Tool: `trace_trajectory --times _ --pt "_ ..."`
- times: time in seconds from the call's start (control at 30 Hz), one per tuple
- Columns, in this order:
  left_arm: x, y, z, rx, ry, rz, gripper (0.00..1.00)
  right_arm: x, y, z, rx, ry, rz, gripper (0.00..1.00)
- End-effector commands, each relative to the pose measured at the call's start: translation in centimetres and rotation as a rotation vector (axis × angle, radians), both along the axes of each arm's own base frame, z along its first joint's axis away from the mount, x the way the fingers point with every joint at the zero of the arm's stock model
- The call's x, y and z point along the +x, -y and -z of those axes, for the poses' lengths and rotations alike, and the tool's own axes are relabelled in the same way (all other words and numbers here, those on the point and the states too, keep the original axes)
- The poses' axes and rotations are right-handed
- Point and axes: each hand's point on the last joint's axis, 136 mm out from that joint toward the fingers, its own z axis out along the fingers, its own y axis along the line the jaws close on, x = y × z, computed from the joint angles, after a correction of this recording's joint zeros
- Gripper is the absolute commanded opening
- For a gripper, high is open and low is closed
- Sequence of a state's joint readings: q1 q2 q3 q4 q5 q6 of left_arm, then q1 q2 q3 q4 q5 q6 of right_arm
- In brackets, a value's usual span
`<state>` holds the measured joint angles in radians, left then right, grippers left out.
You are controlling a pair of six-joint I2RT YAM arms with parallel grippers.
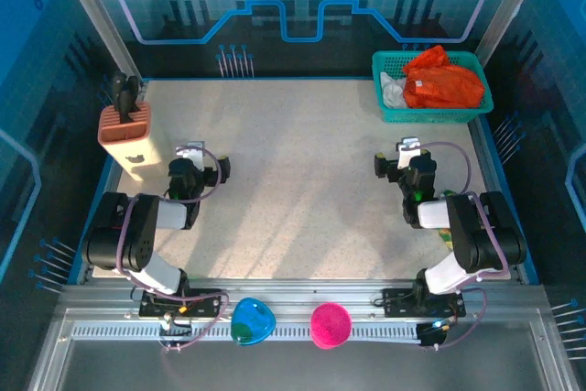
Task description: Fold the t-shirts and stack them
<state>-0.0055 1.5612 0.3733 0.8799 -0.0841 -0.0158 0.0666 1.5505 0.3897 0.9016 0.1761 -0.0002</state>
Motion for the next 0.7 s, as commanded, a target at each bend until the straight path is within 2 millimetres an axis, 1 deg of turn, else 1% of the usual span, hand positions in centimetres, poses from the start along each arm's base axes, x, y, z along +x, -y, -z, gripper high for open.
trace_trajectory --times 0.0,0.17,0.67 --pt "0.7 0.2 -1.6 0.009 0.054 0.020 0.99 0.0 -0.6 -0.5 0.011 0.021 -0.018 1.00" --pt "0.7 0.3 -1.7 0.009 0.057 0.021 0.99 0.0 -1.9 -0.5 0.008 0.014 -0.097 1.00" --pt "0.7 0.2 -1.7 0.008 0.056 0.020 0.99 0.2 -1.6 -0.5 0.029 0.008 -0.098 1.00"
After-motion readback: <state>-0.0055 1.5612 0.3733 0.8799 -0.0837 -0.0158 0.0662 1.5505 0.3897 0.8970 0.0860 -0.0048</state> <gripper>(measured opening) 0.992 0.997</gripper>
